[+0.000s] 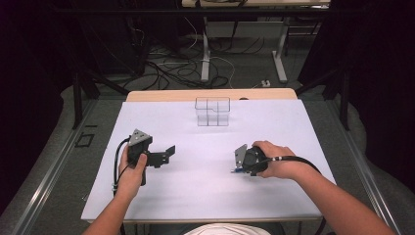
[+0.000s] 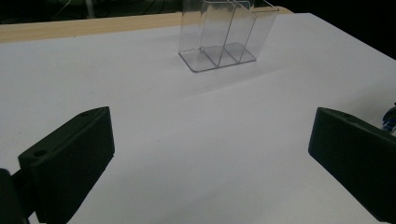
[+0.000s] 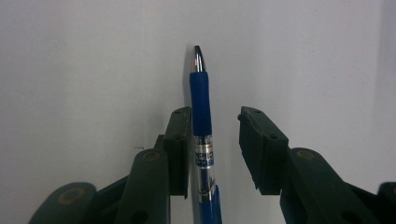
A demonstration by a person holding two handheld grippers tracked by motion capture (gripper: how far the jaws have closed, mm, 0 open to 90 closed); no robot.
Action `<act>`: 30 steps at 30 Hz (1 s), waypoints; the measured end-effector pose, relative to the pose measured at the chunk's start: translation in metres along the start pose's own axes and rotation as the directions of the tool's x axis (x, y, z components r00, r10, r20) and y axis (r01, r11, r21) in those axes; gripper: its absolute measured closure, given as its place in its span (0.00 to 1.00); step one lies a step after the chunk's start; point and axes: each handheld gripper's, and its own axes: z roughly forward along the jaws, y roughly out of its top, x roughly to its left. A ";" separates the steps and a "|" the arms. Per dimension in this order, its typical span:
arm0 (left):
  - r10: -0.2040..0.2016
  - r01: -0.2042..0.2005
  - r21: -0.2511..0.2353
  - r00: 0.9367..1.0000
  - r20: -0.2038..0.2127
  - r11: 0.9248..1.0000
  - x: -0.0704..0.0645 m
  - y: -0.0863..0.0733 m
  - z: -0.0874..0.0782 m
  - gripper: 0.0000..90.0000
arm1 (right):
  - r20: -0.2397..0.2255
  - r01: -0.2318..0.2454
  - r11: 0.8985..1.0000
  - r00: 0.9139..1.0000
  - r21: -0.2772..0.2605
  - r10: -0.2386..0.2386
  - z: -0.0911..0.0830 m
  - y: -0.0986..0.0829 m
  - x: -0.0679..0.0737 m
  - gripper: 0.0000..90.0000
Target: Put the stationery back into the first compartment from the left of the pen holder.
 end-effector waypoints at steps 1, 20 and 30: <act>-0.008 0.008 -0.003 1.000 0.001 1.000 0.000 0.000 0.000 0.00 | 0.003 0.014 1.000 1.000 -0.002 -0.014 0.001 0.001 0.000 0.72; -0.018 0.018 0.004 1.000 -0.012 1.000 0.003 -0.002 0.001 0.00 | -0.039 0.069 0.996 0.997 0.062 -0.066 0.021 0.007 0.000 0.81; -0.025 0.025 0.005 1.000 -0.013 1.000 0.004 -0.002 0.000 0.00 | -0.015 0.081 0.995 0.997 0.051 -0.081 0.023 0.007 0.002 0.88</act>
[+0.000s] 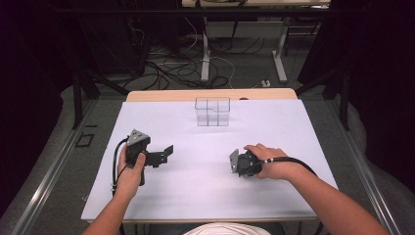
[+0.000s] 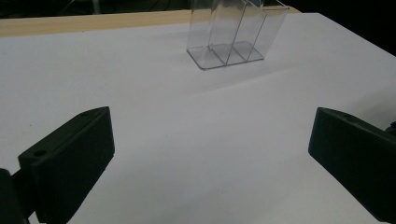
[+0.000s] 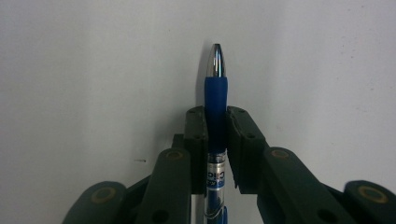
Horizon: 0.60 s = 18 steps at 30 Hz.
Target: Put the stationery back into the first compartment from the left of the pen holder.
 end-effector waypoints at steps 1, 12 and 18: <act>0.003 -0.003 -0.003 1.000 0.001 1.000 0.000 0.000 0.000 0.00 | 0.003 0.001 1.000 1.000 -0.002 -0.001 0.000 0.000 0.000 0.88; -0.001 0.001 -0.002 1.000 0.001 1.000 0.001 -0.001 0.000 0.00 | -0.005 0.005 1.000 1.000 0.029 -0.005 -0.002 0.001 0.002 0.88; -0.003 0.003 -0.003 1.000 0.004 1.000 0.001 0.000 -0.001 0.00 | -0.015 0.018 0.999 1.000 0.031 -0.018 -0.005 0.002 0.003 0.89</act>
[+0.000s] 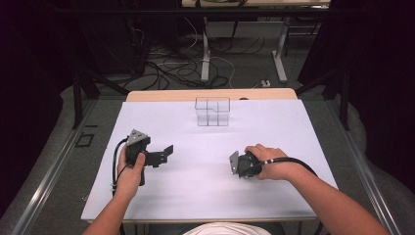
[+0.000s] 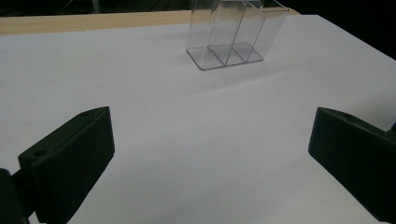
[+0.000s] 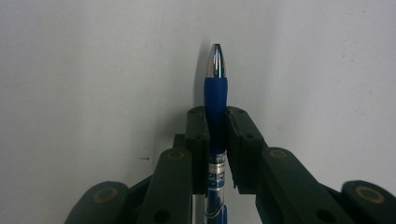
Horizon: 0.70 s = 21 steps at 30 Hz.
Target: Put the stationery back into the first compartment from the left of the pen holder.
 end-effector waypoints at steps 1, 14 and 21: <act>-0.002 0.002 -0.004 1.000 0.000 1.000 0.000 0.000 0.000 0.00 | 0.003 0.011 1.000 1.000 -0.007 -0.011 -0.001 0.000 -0.001 0.89; -0.008 0.008 -0.007 1.000 -0.001 1.000 0.002 0.000 -0.001 0.00 | 0.045 -0.046 0.999 0.998 -0.007 0.047 -0.018 -0.002 -0.009 0.89; -0.015 0.015 -0.001 1.000 -0.001 1.000 0.002 0.000 0.000 0.00 | 0.059 -0.087 0.996 0.995 -0.002 0.087 -0.020 0.000 -0.010 0.89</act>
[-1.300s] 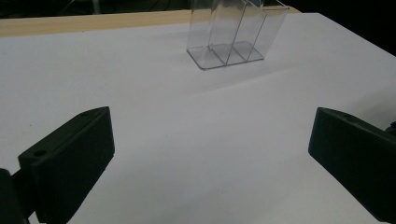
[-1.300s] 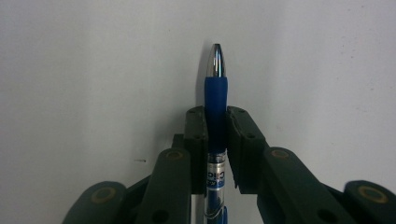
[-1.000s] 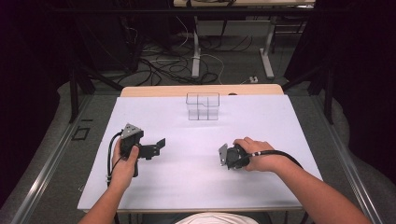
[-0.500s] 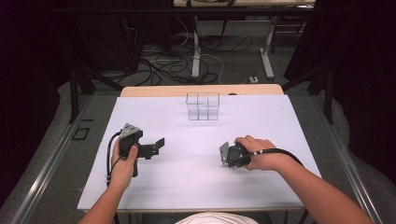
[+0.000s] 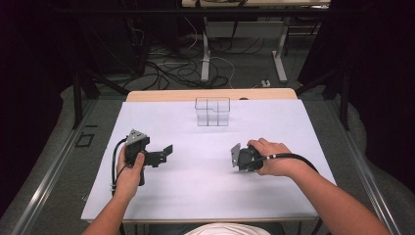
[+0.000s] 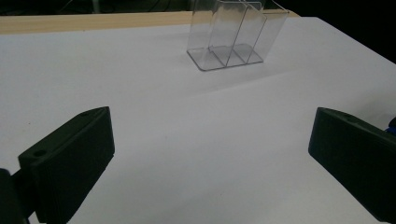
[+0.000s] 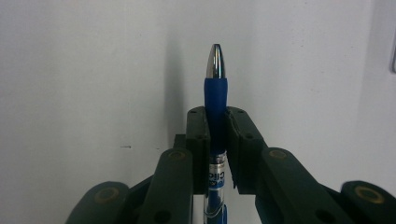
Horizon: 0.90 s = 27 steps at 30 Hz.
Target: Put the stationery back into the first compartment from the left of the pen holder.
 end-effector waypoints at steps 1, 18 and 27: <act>0.000 0.000 -0.001 1.000 0.000 1.000 0.000 0.000 0.000 0.00 | 0.003 0.001 1.000 1.000 0.000 -0.001 -0.001 0.000 0.000 0.89; 0.000 0.000 -0.005 1.000 0.001 1.000 -0.001 0.000 0.000 0.00 | -0.006 -0.180 0.976 0.984 -0.119 0.181 -0.024 0.005 -0.018 0.89; 0.002 -0.002 -0.003 1.000 0.001 1.000 -0.001 0.001 0.000 0.00 | -0.130 -0.463 0.864 0.886 -0.197 0.445 -0.033 -0.005 -0.041 0.89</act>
